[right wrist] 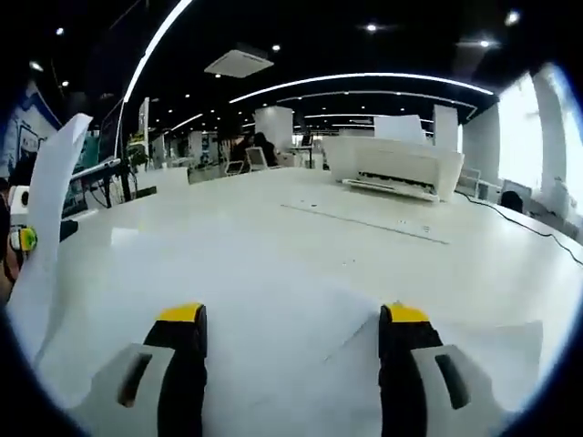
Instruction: Organize the stack of printing papers by aligning and flattening the scattered papers on the table
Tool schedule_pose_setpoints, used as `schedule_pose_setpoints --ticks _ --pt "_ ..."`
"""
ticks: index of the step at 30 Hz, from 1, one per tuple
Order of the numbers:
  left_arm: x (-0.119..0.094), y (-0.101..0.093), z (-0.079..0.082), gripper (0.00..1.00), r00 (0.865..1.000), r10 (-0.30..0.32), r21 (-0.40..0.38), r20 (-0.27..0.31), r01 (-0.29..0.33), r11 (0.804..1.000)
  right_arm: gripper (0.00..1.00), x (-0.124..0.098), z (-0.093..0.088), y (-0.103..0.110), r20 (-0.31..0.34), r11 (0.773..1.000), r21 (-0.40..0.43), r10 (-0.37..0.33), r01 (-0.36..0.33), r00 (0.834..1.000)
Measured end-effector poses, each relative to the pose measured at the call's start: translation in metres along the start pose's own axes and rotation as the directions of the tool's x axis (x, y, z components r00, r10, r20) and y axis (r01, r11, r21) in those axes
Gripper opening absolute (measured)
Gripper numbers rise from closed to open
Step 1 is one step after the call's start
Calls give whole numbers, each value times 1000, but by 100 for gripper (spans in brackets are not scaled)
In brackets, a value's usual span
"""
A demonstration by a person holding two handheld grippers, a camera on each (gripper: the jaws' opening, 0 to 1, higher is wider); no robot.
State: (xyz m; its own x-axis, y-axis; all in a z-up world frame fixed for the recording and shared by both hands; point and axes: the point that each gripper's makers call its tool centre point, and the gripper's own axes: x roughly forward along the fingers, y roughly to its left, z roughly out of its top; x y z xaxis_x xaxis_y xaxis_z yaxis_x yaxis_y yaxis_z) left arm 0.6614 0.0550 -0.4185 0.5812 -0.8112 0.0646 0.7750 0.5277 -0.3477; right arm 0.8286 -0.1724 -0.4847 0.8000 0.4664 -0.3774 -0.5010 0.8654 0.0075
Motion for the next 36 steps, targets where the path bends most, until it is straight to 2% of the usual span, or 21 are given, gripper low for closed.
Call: schedule_pose_setpoints --ticks 2,3,5,8,9,14,16,23,28,36 --pt "0 1 0 6 1000 0 1 -1 0 1000 70 5 0 -6 1 1000 0 -2 2 1000" --pt "0 1 -1 6 1000 1 1 -2 -1 1000 69 1 0 2 7 1000 -12 12 -12 1000" --pt "0 1 -1 6 1000 1 2 -4 -1 1000 67 2 0 -1 5 1000 -5 5 -5 1000" --pt "0 1 -2 6 1000 2 3 -6 -2 1000 58 4 1 -8 4 1000 -6 -3 3 1000" --pt "0 1 -2 6 1000 2 4 -6 -2 1000 54 1 3 -4 16 999 -34 -3 4 1000" --pt "0 0 -2 6 1000 4 5 -8 -4 1000 36 0 5 -8 30 997 -73 -20 22 999" --pt "0 -1 -2 7 1000 4 5 -8 -4 1000 25 -1 5 -9 35 998 -67 -18 20 999" --pt "0 -2 -2 7 1000 3 5 -7 -3 1000 13 -5 8 -10 52 1000 -1 -18 19 998" --pt "0 -3 -2 7 1000 3 5 -6 -3 1000 0 -2 11 -14 62 998 60 10 -13 998" --pt "0 -4 -1 7 1000 3 3 -3 -3 1000 0 -5 14 -10 76 994 105 30 -38 997"
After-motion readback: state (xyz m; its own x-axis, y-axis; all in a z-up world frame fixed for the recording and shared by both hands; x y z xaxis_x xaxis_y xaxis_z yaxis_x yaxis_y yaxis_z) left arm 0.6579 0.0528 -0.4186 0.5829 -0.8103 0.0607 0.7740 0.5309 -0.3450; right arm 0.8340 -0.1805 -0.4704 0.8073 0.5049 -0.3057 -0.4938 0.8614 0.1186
